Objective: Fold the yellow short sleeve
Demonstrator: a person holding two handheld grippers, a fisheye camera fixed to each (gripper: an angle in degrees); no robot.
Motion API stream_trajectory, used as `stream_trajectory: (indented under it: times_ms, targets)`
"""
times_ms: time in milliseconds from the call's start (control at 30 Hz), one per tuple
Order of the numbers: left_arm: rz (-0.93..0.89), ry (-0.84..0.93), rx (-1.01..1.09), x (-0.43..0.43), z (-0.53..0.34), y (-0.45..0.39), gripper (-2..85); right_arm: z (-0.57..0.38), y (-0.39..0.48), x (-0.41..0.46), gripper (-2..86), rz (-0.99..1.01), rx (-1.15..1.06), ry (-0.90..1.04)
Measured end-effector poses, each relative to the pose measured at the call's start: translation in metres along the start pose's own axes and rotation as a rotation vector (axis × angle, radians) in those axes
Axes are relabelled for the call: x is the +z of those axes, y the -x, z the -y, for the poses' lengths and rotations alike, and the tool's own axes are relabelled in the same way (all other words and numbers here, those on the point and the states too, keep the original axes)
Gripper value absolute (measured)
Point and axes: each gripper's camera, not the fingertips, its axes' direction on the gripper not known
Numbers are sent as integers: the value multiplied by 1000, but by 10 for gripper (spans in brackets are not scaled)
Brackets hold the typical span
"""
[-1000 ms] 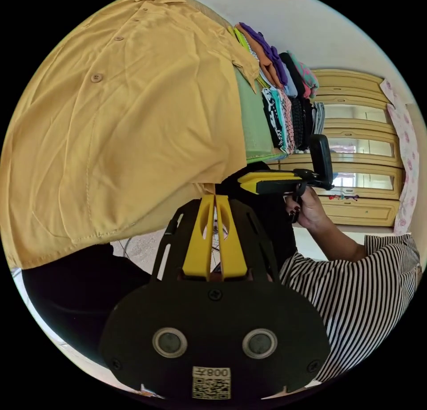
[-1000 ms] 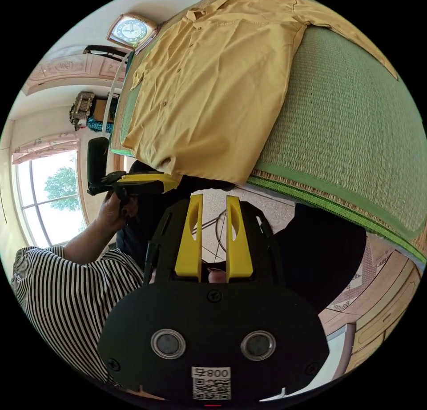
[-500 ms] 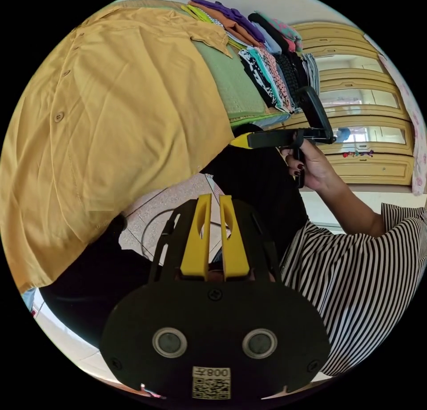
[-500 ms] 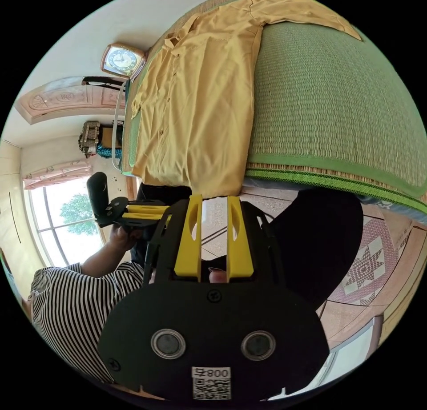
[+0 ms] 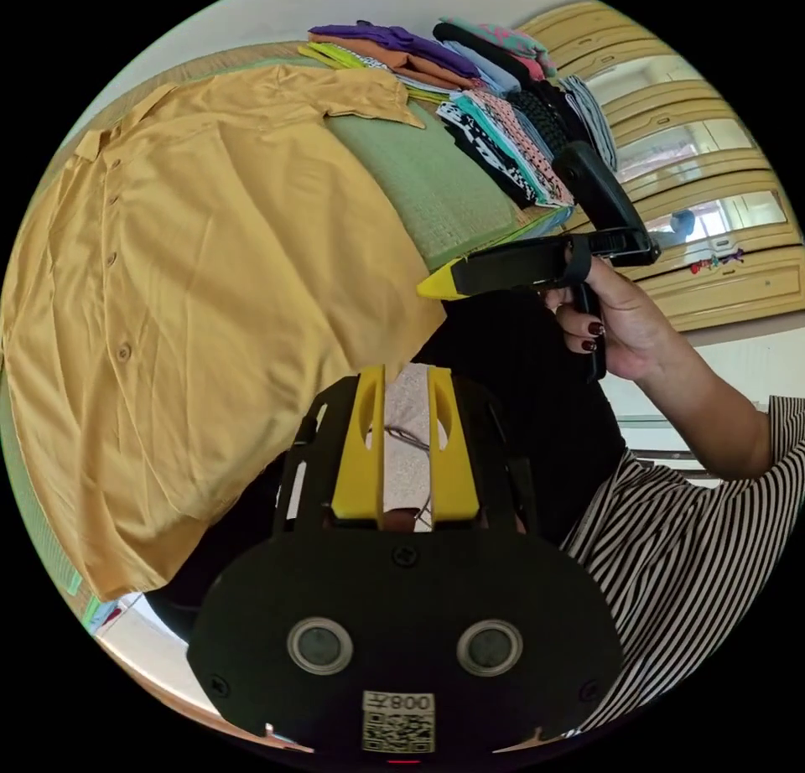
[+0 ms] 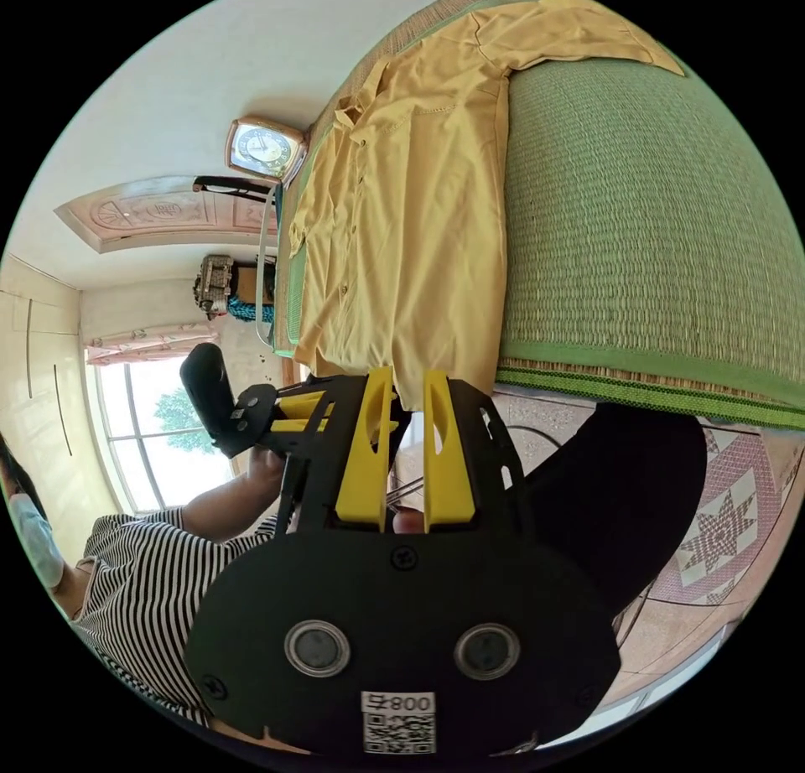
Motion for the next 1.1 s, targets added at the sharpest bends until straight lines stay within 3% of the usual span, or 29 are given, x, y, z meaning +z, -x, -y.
stream_trajectory:
  times_ms: [333, 533, 700, 833, 1100]
  targets:
    - [162, 107, 149, 16, 31, -55, 81, -4, -11, -14, 70, 2, -1, 0]
    - [153, 65, 155, 3, 34, -70, 85, -29, -16, -34, 85, -235, 6, 12]
    - [156, 82, 131, -2, 38, -70, 91, -10, -33, -16, 59, -190, 19, 86]
    - [171, 61, 129, -13, 42, -72, 86, -4, -24, -21, 17, 9, -4, 80]
    - [82, -46, 51, -64, 39, -52, 11, -1, -8, -43, 17, 78, -65, 49]
